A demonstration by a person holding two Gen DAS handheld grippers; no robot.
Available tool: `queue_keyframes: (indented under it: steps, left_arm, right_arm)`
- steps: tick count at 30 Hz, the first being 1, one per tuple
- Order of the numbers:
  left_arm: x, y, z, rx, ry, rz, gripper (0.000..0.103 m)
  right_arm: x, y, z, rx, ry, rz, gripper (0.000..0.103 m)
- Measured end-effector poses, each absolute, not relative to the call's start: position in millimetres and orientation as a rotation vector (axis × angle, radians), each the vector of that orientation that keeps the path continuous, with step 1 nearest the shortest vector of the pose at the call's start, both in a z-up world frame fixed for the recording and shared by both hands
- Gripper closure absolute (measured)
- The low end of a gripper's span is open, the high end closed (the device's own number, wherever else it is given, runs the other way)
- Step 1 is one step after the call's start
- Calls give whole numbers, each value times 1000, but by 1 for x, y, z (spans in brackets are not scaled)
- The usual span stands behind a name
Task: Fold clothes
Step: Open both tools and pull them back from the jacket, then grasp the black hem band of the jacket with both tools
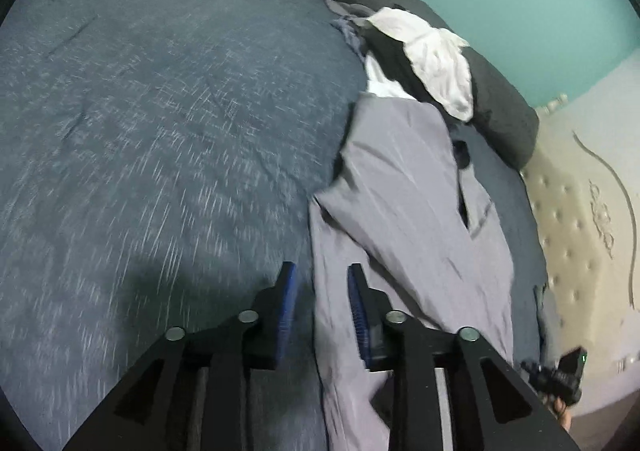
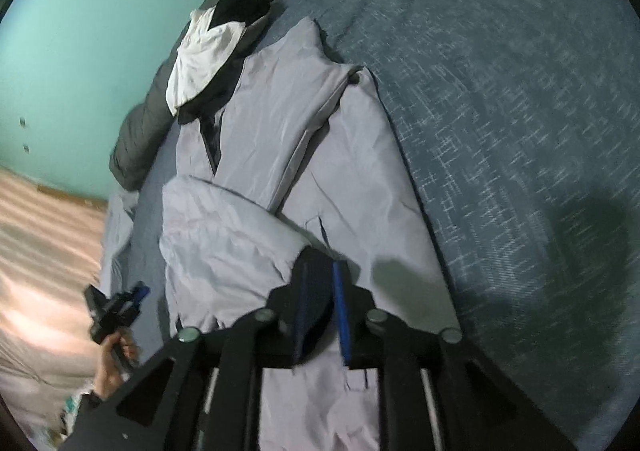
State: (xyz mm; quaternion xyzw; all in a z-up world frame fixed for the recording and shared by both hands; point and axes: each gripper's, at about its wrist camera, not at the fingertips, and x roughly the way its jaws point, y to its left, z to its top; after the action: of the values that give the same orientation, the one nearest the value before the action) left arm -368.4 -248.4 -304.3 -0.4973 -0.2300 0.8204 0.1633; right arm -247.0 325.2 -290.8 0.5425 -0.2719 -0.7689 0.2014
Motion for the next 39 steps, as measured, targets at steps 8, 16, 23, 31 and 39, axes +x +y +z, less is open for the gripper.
queue_keyframes:
  steps: [8,16,23,31,39]
  left_arm:
    - [-303,-244,-277,-1440,-559,2278,63]
    - [-242,-234,-274,-1486,-437,2225,60]
    - [-199,-220,-281,-1550,-321,2172,56]
    - [-170,-208,-304,-1615,-323,2098,50]
    - [-164,-195,-326,-1667,-370,2050,45]
  right_arm:
    - [-227,339,-279,1692,-514,-2091,70]
    - [-189,364,-285,1801,-426,-2015,69]
    - [-159,369,-301,1850,-405,-1968,63]
    - [-150,367,-306,1851,-425,-1967,63]
    - [-148,364,-309,1861,-430,-1960,55]
